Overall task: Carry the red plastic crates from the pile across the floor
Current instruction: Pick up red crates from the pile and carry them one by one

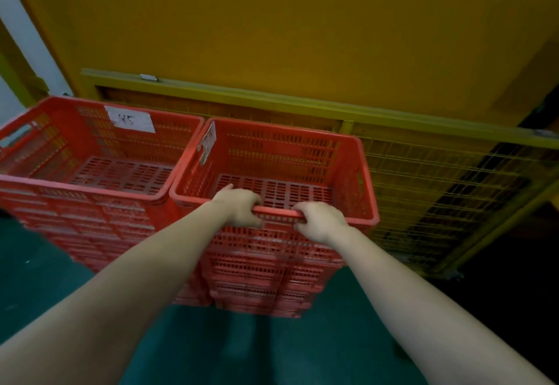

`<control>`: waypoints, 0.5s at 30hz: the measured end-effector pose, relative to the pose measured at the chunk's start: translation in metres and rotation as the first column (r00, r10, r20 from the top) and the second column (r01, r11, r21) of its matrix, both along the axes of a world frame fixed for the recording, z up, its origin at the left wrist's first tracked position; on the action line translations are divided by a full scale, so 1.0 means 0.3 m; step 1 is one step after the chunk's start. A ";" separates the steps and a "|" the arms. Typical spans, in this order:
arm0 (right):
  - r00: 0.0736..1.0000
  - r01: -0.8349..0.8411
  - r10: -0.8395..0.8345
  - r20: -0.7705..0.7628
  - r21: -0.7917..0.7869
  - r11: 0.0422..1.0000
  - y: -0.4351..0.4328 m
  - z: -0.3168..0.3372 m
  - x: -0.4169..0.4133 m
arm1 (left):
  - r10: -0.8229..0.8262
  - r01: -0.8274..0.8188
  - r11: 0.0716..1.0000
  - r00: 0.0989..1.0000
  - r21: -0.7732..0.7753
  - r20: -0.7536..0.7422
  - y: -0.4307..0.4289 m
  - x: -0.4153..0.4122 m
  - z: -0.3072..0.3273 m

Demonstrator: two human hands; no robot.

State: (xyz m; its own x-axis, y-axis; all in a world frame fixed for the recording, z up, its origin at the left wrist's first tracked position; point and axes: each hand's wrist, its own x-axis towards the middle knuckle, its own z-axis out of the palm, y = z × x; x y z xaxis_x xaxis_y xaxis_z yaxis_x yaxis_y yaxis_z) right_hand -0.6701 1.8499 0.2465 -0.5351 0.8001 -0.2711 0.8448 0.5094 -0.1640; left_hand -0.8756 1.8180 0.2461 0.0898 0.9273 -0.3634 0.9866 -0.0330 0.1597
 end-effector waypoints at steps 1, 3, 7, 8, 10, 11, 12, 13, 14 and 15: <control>0.999 0.037 -0.037 -0.021 0.003 0.999 -0.020 0.015 0.020 | -0.012 0.011 1.000 0.999 0.021 0.031 -0.003 0.008 0.007; 0.989 0.133 -0.130 -0.070 0.031 0.991 -0.074 0.041 0.067 | -0.051 0.046 0.997 0.995 0.060 0.085 -0.008 0.036 0.026; 0.896 0.393 -0.369 -0.247 0.052 0.918 -0.242 0.084 0.163 | -0.210 0.192 0.974 0.964 0.118 0.164 -0.012 0.128 0.067; 0.862 0.450 -0.424 -0.277 0.035 0.892 -0.297 0.092 0.190 | -0.252 0.232 0.965 0.950 0.123 0.186 -0.019 0.165 0.079; 0.808 0.547 -0.521 -0.274 0.019 0.837 -0.410 0.097 0.246 | -0.354 0.331 0.932 0.917 0.146 0.183 -0.045 0.247 0.108; 0.774 0.601 -0.576 -0.263 0.020 0.799 -0.476 0.096 0.278 | -0.416 0.390 0.905 0.894 0.169 0.167 -0.069 0.296 0.119; 0.737 0.650 -0.623 -0.262 0.020 0.760 -0.536 0.094 0.306 | -0.466 0.436 0.878 0.872 0.196 0.152 -0.093 0.338 0.127; 0.691 0.700 -0.670 -0.271 0.020 0.714 -0.603 0.090 0.338 | -0.516 0.479 0.849 0.844 0.224 0.147 -0.123 0.388 0.136; 0.645 0.743 -0.709 -0.284 0.021 0.668 -0.669 0.090 0.370 | -0.557 0.516 0.822 0.816 0.240 0.153 -0.157 0.436 0.144; 0.599 0.783 -0.744 -0.297 0.022 0.621 -0.742 0.094 0.399 | -0.602 0.558 0.792 0.781 0.247 0.166 -0.195 0.487 0.151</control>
